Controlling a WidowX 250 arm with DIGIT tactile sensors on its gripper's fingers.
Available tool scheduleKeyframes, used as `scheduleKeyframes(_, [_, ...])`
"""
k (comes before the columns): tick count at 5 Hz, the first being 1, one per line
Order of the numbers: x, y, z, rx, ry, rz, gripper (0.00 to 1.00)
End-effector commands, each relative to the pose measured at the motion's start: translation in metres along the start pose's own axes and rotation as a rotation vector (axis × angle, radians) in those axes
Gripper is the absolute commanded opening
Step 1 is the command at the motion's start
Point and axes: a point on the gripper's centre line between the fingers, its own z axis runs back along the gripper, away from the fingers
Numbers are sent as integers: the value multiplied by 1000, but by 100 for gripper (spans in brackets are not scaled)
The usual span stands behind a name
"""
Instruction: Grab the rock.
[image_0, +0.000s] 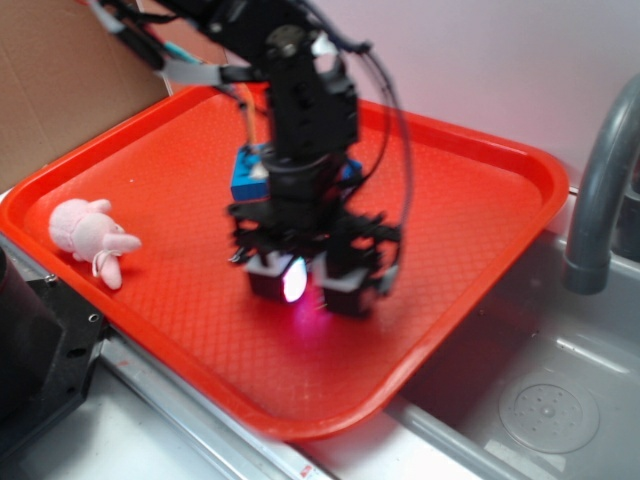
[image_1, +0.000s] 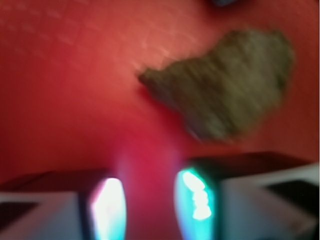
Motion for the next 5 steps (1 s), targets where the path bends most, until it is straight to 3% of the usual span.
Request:
scheduleKeyframes(1, [2,0,9,-24,-19,-12,100])
scheduleKeyframes(2, [2,0,9,-24,-19,-12,100])
scheduleKeyframes(5, [5,17,72,-60,-185,18,100])
